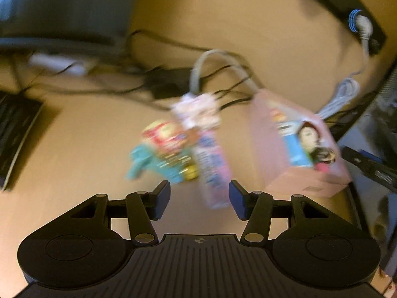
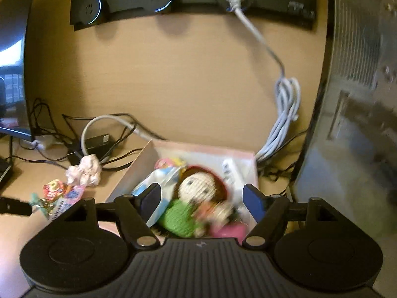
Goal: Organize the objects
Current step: 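Place the red-and-white figurine into the pink box with the right tool, then grasp the pink Volcano candy packet with the left tool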
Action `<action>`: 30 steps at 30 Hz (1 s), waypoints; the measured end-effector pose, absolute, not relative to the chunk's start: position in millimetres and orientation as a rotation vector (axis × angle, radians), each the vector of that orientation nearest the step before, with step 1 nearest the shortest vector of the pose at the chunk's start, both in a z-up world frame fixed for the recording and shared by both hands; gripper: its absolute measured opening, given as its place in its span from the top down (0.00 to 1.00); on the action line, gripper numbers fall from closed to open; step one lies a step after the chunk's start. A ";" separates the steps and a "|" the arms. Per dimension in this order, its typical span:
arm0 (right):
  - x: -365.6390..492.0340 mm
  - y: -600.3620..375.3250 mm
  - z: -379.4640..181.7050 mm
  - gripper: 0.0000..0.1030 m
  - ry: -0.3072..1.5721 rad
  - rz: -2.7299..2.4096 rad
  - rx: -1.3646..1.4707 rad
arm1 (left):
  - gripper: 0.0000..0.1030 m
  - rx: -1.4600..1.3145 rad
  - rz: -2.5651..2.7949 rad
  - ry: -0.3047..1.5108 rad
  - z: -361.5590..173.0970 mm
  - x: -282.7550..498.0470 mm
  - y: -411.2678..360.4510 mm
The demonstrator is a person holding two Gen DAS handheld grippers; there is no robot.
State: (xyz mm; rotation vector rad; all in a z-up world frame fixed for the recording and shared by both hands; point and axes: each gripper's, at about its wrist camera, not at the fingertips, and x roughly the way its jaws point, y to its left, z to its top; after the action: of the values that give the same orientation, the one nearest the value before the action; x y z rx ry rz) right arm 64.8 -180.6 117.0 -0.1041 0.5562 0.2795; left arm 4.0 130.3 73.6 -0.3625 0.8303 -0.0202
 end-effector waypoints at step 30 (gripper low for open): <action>-105.6 -209.9 70.8 0.16 0.775 0.191 -0.076 | 0.52 -0.066 0.026 0.932 30.4 94.6 46.7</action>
State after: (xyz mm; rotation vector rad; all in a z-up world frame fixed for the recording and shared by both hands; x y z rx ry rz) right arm -105.6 -209.9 70.8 -0.0761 0.7751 0.1912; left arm 94.6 46.7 30.4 -0.0658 0.9324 0.0265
